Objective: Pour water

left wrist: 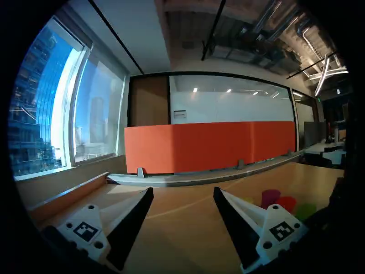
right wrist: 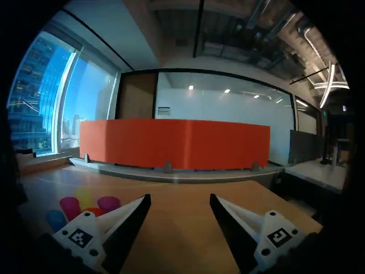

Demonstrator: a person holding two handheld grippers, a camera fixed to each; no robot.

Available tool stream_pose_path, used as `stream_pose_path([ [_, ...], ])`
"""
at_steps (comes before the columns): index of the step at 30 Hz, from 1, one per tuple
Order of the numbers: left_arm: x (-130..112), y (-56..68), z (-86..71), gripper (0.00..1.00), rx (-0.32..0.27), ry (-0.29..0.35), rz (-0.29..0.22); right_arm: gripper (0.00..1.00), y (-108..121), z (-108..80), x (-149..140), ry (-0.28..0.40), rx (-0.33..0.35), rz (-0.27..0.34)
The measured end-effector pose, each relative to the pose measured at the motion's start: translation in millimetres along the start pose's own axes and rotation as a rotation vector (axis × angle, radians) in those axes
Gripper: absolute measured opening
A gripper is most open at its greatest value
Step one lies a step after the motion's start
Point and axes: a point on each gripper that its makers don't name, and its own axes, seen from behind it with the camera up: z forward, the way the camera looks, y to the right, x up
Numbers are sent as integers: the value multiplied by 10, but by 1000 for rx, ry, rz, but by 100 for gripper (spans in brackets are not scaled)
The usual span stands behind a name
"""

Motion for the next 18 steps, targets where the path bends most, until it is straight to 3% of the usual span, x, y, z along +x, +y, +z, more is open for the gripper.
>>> stream_pose_path([
  [8,569,82,109,98,-56,10,-30,100,-5,51,359,-11,28,20],
  [18,1074,104,202,98,-85,10,-4,100,26,103,827,-11,56,33],
])
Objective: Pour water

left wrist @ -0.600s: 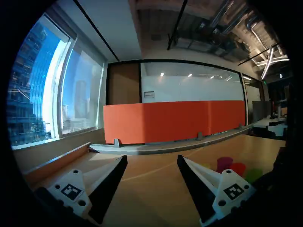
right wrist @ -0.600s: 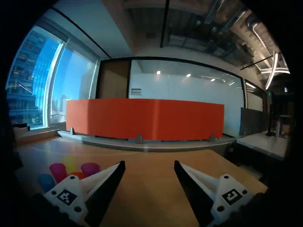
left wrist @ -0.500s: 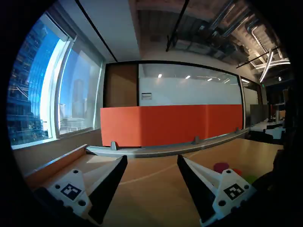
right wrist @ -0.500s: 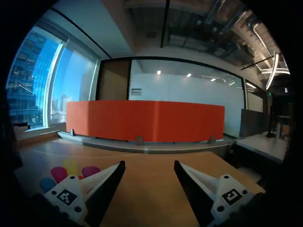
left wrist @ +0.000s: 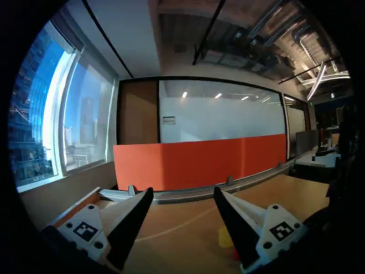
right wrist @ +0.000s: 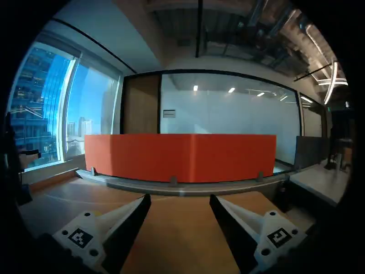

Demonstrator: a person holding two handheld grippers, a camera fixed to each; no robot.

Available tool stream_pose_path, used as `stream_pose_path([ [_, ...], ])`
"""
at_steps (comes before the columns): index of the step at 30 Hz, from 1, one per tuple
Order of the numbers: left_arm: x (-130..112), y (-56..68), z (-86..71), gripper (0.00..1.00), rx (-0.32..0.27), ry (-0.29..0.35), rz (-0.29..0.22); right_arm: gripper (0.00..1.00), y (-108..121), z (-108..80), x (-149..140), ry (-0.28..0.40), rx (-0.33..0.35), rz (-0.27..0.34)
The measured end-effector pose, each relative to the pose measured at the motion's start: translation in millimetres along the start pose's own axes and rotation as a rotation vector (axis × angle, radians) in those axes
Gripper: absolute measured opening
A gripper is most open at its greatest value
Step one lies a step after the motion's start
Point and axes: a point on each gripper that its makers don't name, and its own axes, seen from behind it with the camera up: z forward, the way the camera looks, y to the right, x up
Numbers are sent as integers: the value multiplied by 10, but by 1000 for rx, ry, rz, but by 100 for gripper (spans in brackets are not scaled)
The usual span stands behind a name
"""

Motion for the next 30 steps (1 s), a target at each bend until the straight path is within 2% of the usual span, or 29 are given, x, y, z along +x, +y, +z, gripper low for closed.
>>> stream_pose_path([
  [6,85,112,45,98,-45,-17,-27,100,-60,12,69,-8,31,7],
  [12,138,240,83,98,-109,-29,-46,100,-168,-5,85,-24,96,-1],
  [23,229,663,7,97,-331,-33,-38,100,-668,-128,113,-34,333,-36],
  [30,235,851,-110,97,-447,-46,-35,100,-973,-237,168,-26,467,-31],
])
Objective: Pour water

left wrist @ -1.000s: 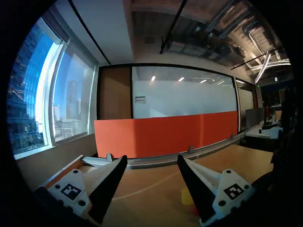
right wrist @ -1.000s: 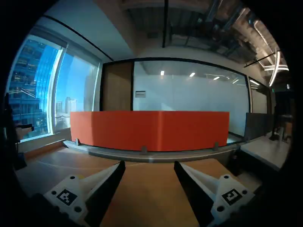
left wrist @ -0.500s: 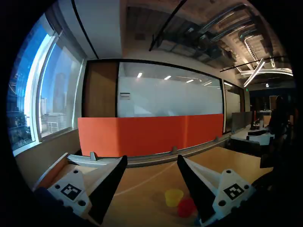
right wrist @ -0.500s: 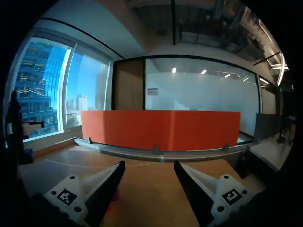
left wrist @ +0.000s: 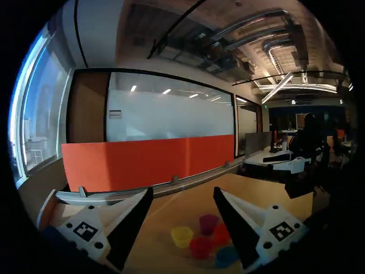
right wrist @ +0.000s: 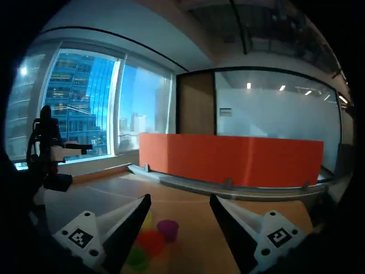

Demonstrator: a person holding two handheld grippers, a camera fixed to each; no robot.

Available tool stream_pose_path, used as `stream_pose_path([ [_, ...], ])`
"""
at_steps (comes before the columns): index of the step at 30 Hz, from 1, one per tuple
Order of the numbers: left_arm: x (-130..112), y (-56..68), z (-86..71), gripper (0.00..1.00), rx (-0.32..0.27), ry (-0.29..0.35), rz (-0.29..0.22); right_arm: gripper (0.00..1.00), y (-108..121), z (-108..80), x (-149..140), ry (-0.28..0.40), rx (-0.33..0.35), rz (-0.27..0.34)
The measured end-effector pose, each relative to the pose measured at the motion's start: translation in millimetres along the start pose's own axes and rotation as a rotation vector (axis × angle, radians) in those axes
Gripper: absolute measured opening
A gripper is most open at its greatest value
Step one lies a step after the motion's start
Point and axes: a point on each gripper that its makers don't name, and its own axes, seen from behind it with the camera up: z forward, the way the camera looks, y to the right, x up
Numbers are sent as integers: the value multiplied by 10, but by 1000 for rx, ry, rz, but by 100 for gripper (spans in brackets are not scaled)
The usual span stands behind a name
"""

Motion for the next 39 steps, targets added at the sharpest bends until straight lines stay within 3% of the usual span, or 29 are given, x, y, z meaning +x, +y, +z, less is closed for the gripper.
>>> stream_pose_path([
  [14,-61,182,-54,98,-92,-21,9,100,-214,-62,104,17,93,-11],
  [20,-72,332,-103,98,-150,-35,9,100,-313,-110,113,10,143,-12],
  [26,-151,429,-116,98,-201,-61,3,100,-342,-137,-41,-50,178,-22],
  [39,-579,494,-151,98,-255,-148,41,100,-413,-236,-480,-194,234,-65],
])
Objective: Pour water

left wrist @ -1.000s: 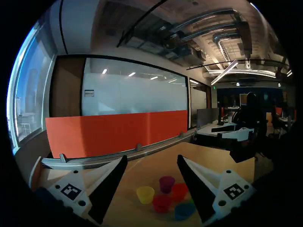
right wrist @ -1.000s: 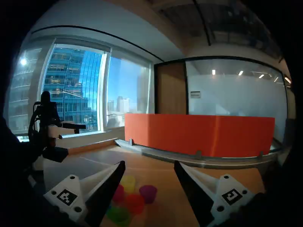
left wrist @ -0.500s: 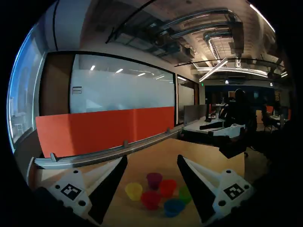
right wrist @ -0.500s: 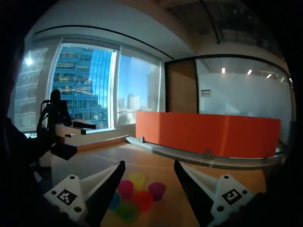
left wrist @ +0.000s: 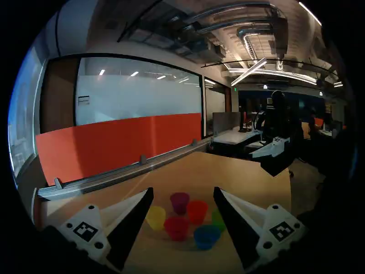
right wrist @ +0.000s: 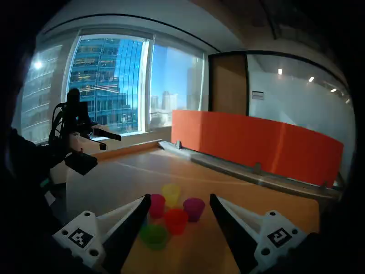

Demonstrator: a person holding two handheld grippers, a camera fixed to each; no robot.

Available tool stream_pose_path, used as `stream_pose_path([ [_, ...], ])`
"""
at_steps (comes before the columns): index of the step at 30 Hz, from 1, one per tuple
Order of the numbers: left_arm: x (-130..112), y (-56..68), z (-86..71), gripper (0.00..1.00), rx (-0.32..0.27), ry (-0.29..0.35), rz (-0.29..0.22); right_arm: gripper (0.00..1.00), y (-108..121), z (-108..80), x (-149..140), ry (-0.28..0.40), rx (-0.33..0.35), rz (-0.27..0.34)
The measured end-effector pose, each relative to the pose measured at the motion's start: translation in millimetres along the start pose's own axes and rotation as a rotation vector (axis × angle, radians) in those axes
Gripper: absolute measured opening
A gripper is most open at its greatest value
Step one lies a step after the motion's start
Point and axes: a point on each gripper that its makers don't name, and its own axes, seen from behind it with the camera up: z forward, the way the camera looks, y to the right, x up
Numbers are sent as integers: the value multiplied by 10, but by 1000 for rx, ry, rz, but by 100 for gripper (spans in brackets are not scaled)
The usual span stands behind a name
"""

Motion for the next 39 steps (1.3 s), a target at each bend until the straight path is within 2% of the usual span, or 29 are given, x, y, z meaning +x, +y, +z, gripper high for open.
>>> stream_pose_path([
  [5,-192,55,10,98,-19,-42,23,100,-101,2,-146,-54,36,-24],
  [14,-371,218,31,98,-72,-76,60,100,-228,25,-329,-113,82,-85],
  [24,-728,389,69,98,-125,-134,82,100,-337,120,-646,-181,126,-88],
  [31,-1023,533,99,98,-161,-170,92,100,-361,211,-913,-226,131,-81],
  [39,-1378,561,176,98,-168,-226,102,100,-436,303,-1248,-275,147,-85],
])
